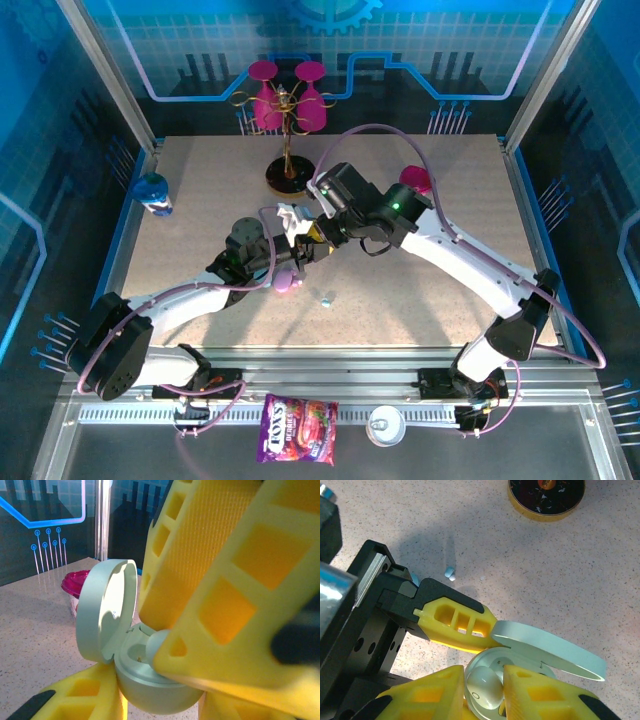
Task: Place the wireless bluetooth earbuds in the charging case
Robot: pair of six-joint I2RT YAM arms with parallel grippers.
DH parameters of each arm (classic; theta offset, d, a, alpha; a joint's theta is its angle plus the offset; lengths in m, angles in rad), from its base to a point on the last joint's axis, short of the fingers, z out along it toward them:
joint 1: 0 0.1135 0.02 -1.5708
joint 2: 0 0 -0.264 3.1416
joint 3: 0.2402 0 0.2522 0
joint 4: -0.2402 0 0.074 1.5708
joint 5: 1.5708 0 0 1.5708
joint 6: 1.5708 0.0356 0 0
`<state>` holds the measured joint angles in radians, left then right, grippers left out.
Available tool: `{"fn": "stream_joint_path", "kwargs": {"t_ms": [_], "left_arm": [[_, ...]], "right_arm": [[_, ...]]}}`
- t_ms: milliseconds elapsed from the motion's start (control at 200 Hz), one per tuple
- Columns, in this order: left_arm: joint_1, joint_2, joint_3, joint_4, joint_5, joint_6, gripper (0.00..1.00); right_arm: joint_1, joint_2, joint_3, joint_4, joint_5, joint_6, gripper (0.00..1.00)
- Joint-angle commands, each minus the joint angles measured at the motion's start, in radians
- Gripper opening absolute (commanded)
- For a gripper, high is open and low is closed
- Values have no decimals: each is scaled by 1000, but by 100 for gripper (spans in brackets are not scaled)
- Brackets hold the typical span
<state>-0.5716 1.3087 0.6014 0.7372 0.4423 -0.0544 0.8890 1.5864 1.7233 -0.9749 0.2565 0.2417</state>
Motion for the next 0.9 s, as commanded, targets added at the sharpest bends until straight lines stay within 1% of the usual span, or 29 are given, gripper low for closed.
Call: {"fn": "stream_joint_path", "kwargs": {"t_ms": [0, 295, 425, 595, 645, 770, 896], "left_arm": [[-5, -30, 26, 10, 19, -15, 27], [-6, -34, 24, 11, 18, -14, 27], [-6, -33, 20, 15, 13, -10, 27], [-6, -25, 9, 54, 4, -13, 27], [-6, -21, 9, 65, 7, -19, 27], [-6, -14, 11, 76, 10, -23, 27], [-5, -11, 7, 84, 7, -14, 27]], "right_arm": [[-7, 9, 3, -2, -8, -10, 25], [-14, 4, -3, 2, 4, -5, 21], [-21, -12, -15, 14, 13, 19, 18], [-55, -39, -61, 39, -35, 88, 17], [-55, -47, -75, 49, -42, 95, 18], [-55, -65, -85, 54, -45, 104, 27], [-53, -97, -90, 59, -36, 105, 30]]}}
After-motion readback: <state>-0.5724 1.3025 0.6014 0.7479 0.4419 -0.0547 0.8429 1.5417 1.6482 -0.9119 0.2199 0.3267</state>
